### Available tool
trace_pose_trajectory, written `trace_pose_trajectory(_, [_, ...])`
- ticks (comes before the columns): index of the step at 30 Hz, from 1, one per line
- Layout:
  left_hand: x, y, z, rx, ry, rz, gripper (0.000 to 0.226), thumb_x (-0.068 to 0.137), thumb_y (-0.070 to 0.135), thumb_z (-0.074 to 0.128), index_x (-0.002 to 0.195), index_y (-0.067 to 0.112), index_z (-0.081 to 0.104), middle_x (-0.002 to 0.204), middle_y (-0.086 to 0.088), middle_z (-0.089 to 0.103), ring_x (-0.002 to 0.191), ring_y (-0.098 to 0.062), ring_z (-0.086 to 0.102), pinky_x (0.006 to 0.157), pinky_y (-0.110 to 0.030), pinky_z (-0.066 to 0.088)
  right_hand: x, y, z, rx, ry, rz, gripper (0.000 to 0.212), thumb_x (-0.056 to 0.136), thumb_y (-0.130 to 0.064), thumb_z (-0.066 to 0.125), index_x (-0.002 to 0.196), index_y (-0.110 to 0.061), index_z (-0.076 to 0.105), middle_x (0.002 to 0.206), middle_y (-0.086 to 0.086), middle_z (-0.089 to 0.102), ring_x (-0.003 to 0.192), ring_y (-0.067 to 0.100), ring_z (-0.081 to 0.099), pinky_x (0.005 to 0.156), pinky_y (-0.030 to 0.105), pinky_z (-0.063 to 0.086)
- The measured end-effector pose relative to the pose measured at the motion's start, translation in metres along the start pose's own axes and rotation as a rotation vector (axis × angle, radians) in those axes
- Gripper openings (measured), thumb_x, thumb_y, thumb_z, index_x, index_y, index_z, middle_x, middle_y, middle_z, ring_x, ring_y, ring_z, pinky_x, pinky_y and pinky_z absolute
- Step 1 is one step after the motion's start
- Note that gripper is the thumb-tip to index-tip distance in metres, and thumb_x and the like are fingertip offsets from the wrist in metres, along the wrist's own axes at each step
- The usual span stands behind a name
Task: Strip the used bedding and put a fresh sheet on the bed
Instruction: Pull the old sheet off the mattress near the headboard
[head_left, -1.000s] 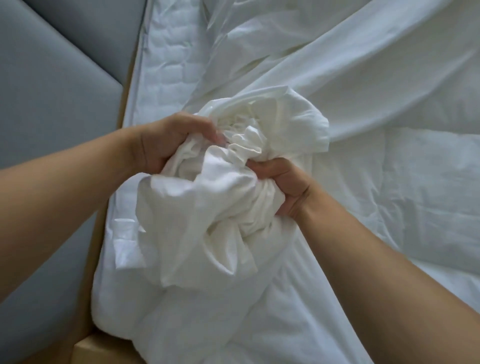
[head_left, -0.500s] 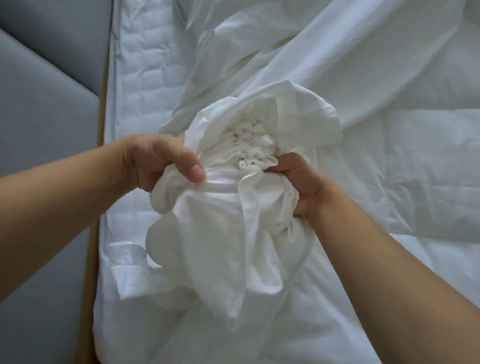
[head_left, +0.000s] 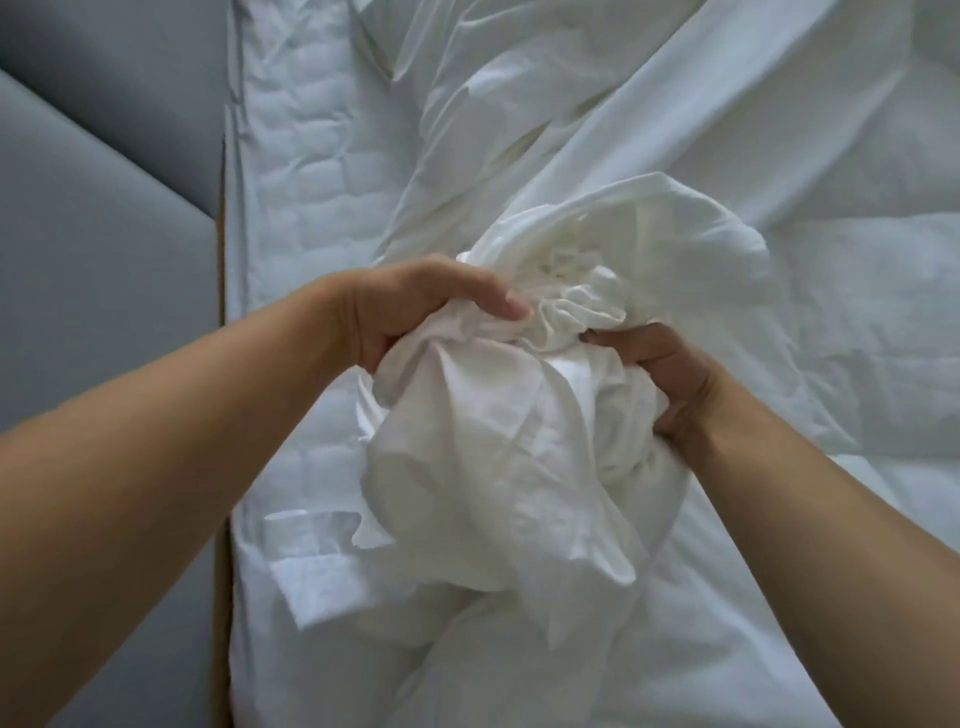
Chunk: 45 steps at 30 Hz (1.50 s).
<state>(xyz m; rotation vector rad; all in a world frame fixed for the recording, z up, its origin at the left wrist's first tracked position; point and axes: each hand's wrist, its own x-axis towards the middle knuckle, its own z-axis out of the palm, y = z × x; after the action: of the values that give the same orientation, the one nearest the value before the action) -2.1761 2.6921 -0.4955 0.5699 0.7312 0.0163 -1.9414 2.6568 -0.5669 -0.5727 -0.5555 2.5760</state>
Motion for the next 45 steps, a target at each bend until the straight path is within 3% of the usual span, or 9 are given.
trace_pose_trajectory(3, [-0.011,-0.009,0.003,0.088,-0.134,-0.037,0.03,0.068,0.01,0.085,0.098,0.011,0.08,0.093,-0.008,0.078,0.084,-0.02,0.076,0.071,-0.03,0.061,0.01,0.001,0.003,0.137,-0.178,0.106,0.031,0.079,-0.022,0.079,0.106,-0.006,0.078,0.111,0.008,0.075,0.109,0.018,0.069,0.097,0.029,0.051])
trace_pose_trajectory(7, [-0.014,-0.022,0.006,0.073,-0.118,0.02,0.042,0.058,0.009,0.092,0.098,0.011,0.08,0.094,-0.008,0.078,0.088,-0.023,0.076,0.074,-0.034,0.061,0.016,0.003,0.001,0.028,-0.031,0.045,0.039,0.052,-0.028,0.092,0.086,-0.012,0.082,0.09,0.001,0.077,0.089,0.013,0.074,0.081,0.027,0.058])
trace_pose_trajectory(14, [-0.019,-0.023,-0.001,-0.144,-0.307,0.056,0.038,0.079,0.007,0.077,0.117,0.004,0.073,0.109,-0.009,0.076,0.101,-0.022,0.073,0.087,-0.034,0.059,0.014,-0.002,-0.002,0.054,-0.04,0.008,0.039,0.057,-0.026,0.09,0.093,-0.012,0.082,0.098,0.004,0.077,0.095,0.016,0.074,0.083,0.029,0.057])
trace_pose_trajectory(23, [0.004,-0.016,-0.002,0.032,0.319,0.201,0.038,0.071,-0.006,0.055,0.095,0.009,0.08,0.093,-0.014,0.076,0.083,-0.027,0.075,0.067,-0.035,0.061,0.009,-0.013,0.0,0.021,-0.33,0.192,0.042,0.078,-0.014,0.081,0.119,-0.01,0.072,0.112,0.009,0.074,0.103,0.023,0.072,0.085,0.035,0.059])
trace_pose_trajectory(28, [0.001,-0.011,-0.005,0.115,0.304,0.133,0.035,0.067,0.002,0.071,0.099,0.014,0.08,0.099,-0.013,0.076,0.087,-0.027,0.075,0.069,-0.035,0.061,0.003,0.005,0.003,0.082,-0.197,0.09,0.044,0.074,-0.016,0.083,0.117,-0.015,0.074,0.111,0.007,0.075,0.104,0.022,0.072,0.086,0.037,0.058])
trace_pose_trajectory(33, [-0.018,0.003,0.0,0.167,-0.07,-0.113,0.047,0.058,0.021,0.095,0.101,0.013,0.08,0.095,-0.009,0.078,0.087,-0.023,0.076,0.073,-0.034,0.061,0.0,0.001,0.001,0.162,-0.154,0.076,0.034,0.076,-0.024,0.081,0.109,-0.014,0.078,0.109,0.004,0.076,0.105,0.018,0.071,0.09,0.033,0.056])
trace_pose_trajectory(38, [-0.01,-0.014,0.015,-0.062,-0.098,0.041,0.042,0.069,0.007,0.087,0.108,-0.002,0.075,0.1,-0.019,0.076,0.094,-0.031,0.075,0.08,-0.04,0.061,0.011,0.0,0.008,0.225,-0.004,0.078,0.027,0.07,-0.024,0.083,0.093,-0.01,0.081,0.096,0.007,0.077,0.094,0.018,0.074,0.083,0.032,0.058])
trace_pose_trajectory(42, [-0.008,-0.027,0.014,-0.562,-0.293,0.166,0.04,0.092,-0.022,0.041,0.13,-0.031,0.037,0.126,-0.05,0.049,0.119,-0.059,0.054,0.106,-0.061,0.041,0.017,-0.001,0.008,0.204,0.102,0.074,0.026,0.073,-0.023,0.076,0.096,-0.01,0.079,0.1,0.01,0.075,0.097,0.023,0.072,0.085,0.034,0.057])
trace_pose_trajectory(45, [-0.006,-0.026,0.019,-0.246,-0.092,0.135,0.044,0.08,0.007,0.079,0.12,-0.007,0.069,0.111,-0.027,0.071,0.104,-0.036,0.071,0.091,-0.042,0.057,0.019,0.002,0.008,0.168,0.178,0.065,0.023,0.076,-0.02,0.074,0.095,-0.009,0.079,0.102,0.013,0.075,0.097,0.025,0.073,0.083,0.037,0.058])
